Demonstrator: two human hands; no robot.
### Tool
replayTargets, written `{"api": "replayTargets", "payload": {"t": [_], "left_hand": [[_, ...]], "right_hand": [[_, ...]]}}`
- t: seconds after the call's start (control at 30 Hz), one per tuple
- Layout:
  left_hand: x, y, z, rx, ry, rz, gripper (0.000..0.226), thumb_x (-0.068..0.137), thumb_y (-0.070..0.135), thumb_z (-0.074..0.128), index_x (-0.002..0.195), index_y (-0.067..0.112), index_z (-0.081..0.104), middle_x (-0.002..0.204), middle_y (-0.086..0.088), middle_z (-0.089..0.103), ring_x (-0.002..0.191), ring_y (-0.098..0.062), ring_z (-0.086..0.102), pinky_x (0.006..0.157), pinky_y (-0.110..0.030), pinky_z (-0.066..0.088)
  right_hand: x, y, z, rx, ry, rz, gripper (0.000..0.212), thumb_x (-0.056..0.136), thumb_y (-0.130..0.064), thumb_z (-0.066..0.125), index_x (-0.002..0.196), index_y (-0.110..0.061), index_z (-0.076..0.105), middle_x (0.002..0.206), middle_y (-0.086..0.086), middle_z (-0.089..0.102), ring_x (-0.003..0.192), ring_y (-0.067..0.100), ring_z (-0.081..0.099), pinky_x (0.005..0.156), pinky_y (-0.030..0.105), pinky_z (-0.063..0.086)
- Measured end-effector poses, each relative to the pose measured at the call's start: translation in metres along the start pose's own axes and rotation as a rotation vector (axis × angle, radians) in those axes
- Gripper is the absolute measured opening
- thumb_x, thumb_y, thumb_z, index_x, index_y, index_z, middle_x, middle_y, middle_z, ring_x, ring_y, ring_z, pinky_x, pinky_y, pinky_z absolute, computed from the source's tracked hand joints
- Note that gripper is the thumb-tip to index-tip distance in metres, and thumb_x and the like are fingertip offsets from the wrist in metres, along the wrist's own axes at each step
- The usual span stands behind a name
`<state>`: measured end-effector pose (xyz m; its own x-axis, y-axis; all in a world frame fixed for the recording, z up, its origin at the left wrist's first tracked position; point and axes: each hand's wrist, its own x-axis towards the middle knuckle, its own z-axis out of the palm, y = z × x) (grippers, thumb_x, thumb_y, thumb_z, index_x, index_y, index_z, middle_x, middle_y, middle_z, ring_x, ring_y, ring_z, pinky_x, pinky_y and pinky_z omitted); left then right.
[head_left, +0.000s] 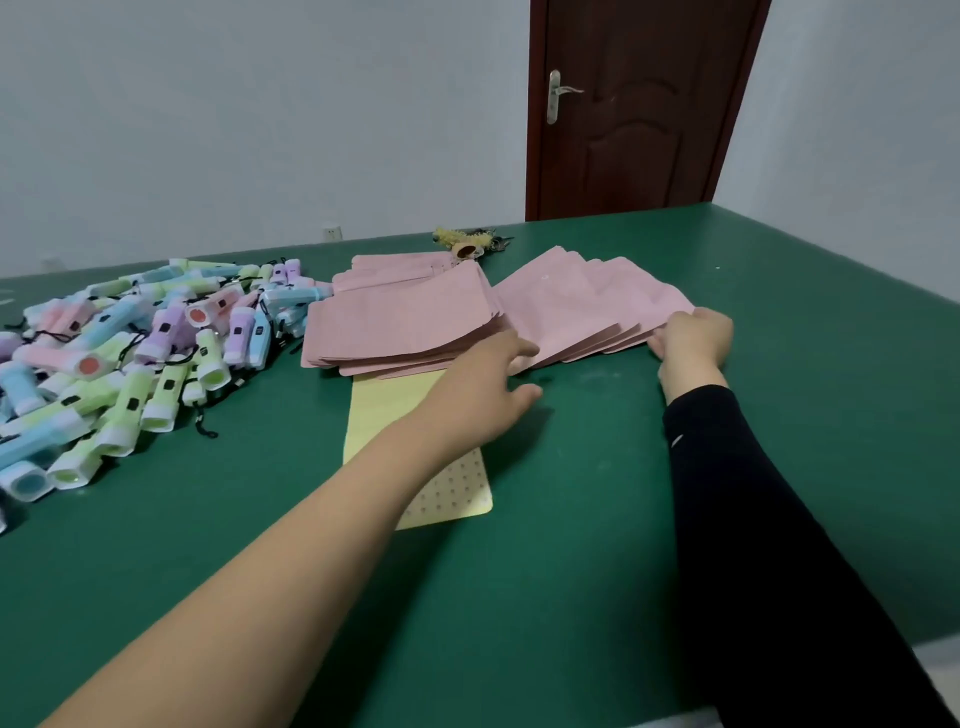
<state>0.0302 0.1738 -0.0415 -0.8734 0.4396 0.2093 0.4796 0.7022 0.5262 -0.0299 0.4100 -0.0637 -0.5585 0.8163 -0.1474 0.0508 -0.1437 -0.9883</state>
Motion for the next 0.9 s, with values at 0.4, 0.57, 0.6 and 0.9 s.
{"api": "replayTargets", "payload": {"t": [0.4,0.57,0.6,0.9], "left_hand": [[0.100,0.001,0.067,0.243,-0.017,-0.167,0.069,0.100,0.042,0.049,0.155,0.019,0.015,0.154,-0.015,0.036,0.135,-0.034,0.041,0.105,-0.043,0.039],[0.103,0.002,0.072,0.290,0.031,-0.145,0.059,0.099,0.042,0.050,0.149,0.018,0.029,0.140,-0.015,0.050,0.121,-0.037,0.052,0.092,-0.045,0.048],[0.104,0.002,0.073,0.295,0.033,-0.144,0.060,0.099,0.042,0.050,0.149,0.018,0.029,0.140,-0.016,0.049,0.121,-0.037,0.051,0.092,-0.045,0.047],[0.121,0.020,0.081,0.374,0.018,-0.017,0.073,0.097,0.045,0.054,0.156,0.028,0.014,0.165,-0.008,0.001,0.152,-0.027,-0.002,0.115,-0.063,0.020]], "right_hand": [[0.028,-0.001,0.004,-0.131,-0.132,-0.012,0.020,0.097,-0.003,0.047,0.107,-0.011,0.062,0.107,0.014,0.062,0.112,0.029,0.057,0.084,0.028,0.046],[0.026,0.000,-0.001,-0.217,-0.012,-0.084,0.025,0.100,-0.007,0.040,0.114,0.003,0.058,0.136,0.016,0.044,0.097,0.026,0.055,0.068,0.015,0.039],[0.027,0.002,-0.001,-0.332,0.011,-0.152,0.026,0.100,-0.010,0.042,0.113,0.001,0.061,0.142,0.014,0.037,0.103,0.028,0.054,0.070,0.019,0.039],[0.029,-0.005,-0.002,-0.548,-0.068,-0.301,0.029,0.098,-0.014,0.043,0.117,-0.019,0.065,0.161,0.008,0.014,0.147,0.029,0.009,0.115,0.047,0.019]]}}
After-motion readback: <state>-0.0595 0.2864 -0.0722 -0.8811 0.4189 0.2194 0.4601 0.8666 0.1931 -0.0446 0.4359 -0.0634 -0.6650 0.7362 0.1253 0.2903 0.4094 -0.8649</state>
